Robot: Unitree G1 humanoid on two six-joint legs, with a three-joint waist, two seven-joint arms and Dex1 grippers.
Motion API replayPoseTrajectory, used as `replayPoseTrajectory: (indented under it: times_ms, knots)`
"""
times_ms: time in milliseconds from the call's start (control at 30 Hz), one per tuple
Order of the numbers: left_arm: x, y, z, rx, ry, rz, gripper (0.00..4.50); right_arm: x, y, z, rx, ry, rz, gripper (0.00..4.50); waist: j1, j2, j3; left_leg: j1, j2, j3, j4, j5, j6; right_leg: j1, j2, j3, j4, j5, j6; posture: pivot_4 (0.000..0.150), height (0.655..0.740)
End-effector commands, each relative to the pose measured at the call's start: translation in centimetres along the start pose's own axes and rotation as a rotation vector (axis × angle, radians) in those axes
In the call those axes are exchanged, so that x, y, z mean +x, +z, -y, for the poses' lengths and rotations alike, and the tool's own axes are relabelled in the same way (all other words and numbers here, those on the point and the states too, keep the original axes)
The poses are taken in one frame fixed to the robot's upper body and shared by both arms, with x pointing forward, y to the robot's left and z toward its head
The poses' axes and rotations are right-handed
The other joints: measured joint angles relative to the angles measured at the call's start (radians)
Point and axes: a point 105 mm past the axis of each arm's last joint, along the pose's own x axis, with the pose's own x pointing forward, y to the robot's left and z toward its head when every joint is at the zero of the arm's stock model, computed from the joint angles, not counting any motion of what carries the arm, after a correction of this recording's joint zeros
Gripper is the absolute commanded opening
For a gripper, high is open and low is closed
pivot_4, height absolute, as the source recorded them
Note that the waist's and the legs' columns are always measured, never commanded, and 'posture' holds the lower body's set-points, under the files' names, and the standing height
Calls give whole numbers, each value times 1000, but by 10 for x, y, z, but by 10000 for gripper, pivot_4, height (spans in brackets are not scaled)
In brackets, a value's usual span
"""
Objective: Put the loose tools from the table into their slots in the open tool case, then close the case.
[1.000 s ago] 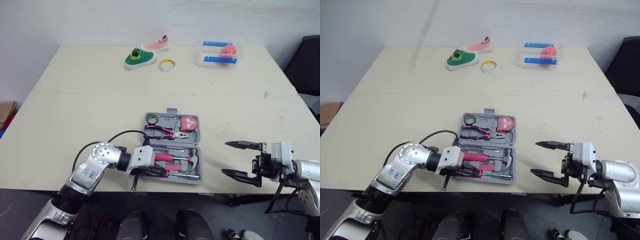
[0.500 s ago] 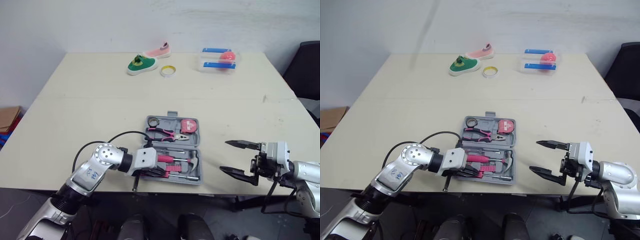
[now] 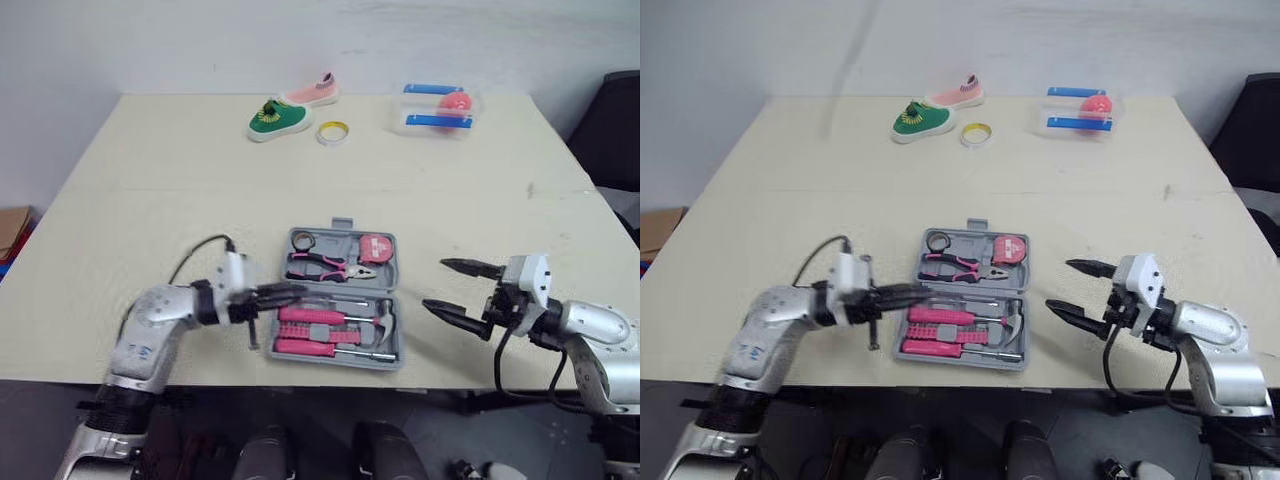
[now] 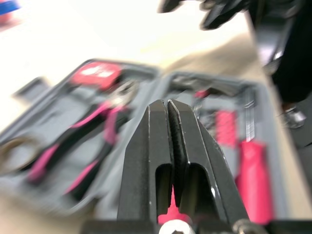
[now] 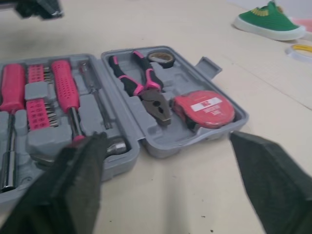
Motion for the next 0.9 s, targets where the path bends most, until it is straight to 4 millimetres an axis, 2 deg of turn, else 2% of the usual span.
replayPoseTrajectory:
  times_ms: [33,167,233,400,567,700,800,900]
  knots:
    - [-27,-15,-30,7,165,-92,0,8,-12,6,-71,31,-100,22064,-5,-1,1,0,0,0,0,-1,2,0,0,-3,0,0,1,1500,7400]
    - [-27,-33,-36,-32,203,-154,0,20,-25,7,-96,66,-138,1045,0,-4,3,-1,-1,0,1,-1,3,0,-1,-5,0,1,2,1500,7400]
    - [-18,-42,-35,-48,208,-173,0,26,-36,3,-95,121,-190,397,3,-4,3,-1,-1,0,1,-1,2,-1,-1,-5,0,1,2,1500,7400]
    - [2,-56,-30,-102,181,-230,0,43,-48,6,-64,133,-217,397,7,-5,4,-2,-1,1,1,0,0,-1,-1,-5,-1,1,2,1500,7400]
    - [15,-58,-26,-115,147,-248,0,53,-46,5,-67,154,-200,397,-7,-6,5,-1,0,1,2,1,-2,-1,0,-5,1,1,2,1500,7400]
    - [32,-63,-15,-175,100,-267,0,68,-43,10,-80,147,-190,397,-16,-6,5,-1,0,1,1,1,-2,-1,0,-5,1,1,2,1500,7400]
    - [29,-66,-17,-193,118,-290,0,78,-38,15,-82,133,-178,397,-19,-6,5,0,0,1,2,1,-2,0,0,-4,2,1,2,1500,7400]
    - [22,-68,-33,-198,213,-302,0,82,-38,21,-82,124,-191,397,-20,-6,5,0,0,1,2,1,-3,0,0,-4,3,1,2,1500,7400]
